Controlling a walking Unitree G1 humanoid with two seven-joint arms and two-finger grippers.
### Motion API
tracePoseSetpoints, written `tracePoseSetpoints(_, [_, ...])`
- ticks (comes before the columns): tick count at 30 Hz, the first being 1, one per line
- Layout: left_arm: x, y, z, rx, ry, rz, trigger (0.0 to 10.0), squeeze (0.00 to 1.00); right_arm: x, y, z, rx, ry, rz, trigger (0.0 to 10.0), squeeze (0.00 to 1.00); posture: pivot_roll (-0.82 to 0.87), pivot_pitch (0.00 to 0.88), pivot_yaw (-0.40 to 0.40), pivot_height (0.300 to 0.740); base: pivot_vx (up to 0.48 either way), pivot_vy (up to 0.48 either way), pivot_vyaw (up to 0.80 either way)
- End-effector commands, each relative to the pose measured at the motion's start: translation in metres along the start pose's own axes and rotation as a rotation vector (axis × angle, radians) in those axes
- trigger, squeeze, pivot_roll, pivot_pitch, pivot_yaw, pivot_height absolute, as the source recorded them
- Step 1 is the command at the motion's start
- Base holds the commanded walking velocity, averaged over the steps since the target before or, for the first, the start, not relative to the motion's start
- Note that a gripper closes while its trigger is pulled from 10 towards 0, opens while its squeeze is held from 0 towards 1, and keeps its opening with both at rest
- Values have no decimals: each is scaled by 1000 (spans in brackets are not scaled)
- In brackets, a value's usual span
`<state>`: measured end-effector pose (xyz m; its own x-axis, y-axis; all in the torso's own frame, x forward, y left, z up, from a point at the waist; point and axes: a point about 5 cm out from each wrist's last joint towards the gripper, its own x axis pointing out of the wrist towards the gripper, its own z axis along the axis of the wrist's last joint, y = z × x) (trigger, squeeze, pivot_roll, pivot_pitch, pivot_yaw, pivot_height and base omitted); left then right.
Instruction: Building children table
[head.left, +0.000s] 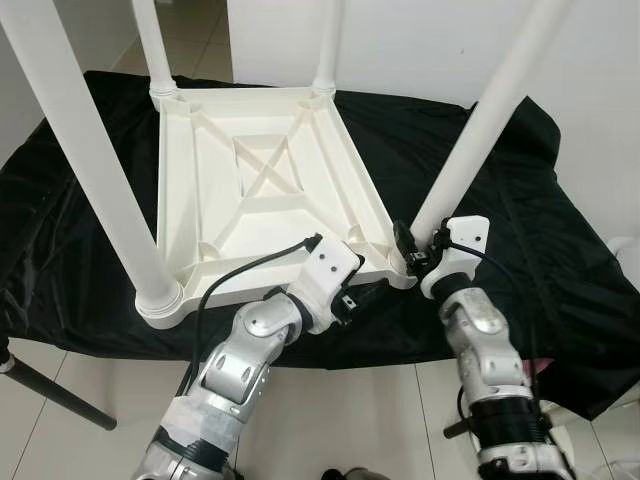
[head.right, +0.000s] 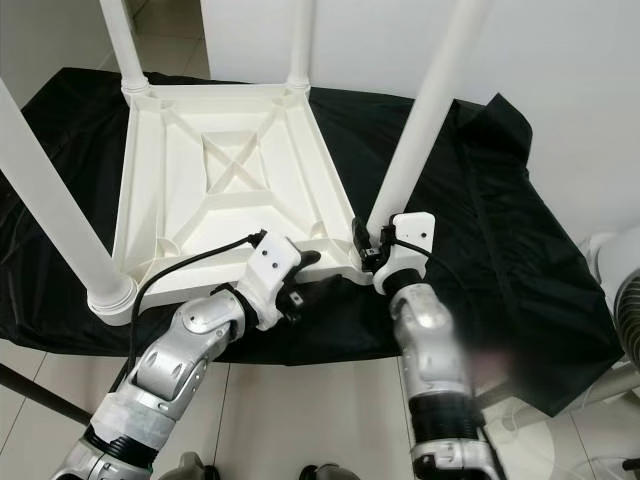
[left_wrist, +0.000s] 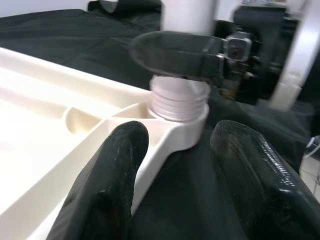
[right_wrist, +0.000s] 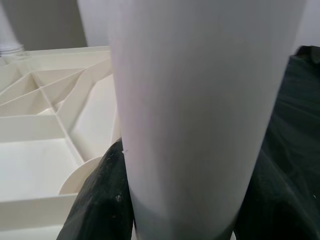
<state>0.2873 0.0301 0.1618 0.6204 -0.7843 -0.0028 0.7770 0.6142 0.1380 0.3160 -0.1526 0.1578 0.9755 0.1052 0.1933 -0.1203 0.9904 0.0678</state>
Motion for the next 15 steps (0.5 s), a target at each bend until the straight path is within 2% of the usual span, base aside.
tracePoseSetpoints(1, [3,0,-1,-3,-3,27,10000,0,-6,-5,-11,36,59,-64,10000,0,-66,124,-64,740,0,0,0])
tracePoseSetpoints(5, [3,1,1,-3,-7,36,10000,0,-8,-3,-11,42,54,-132,10000,0,-57,118,-64,740,0,0,0])
tracePoseSetpoints(10, [1,4,2,0,-8,50,10000,0,-7,-2,-19,55,92,-296,10000,0,-42,107,-61,740,0,0,0])
tracePoseSetpoints(15, [1,6,2,10,-10,57,10000,0,-5,3,-22,60,111,-318,10000,0,-26,98,-60,740,0,0,0])
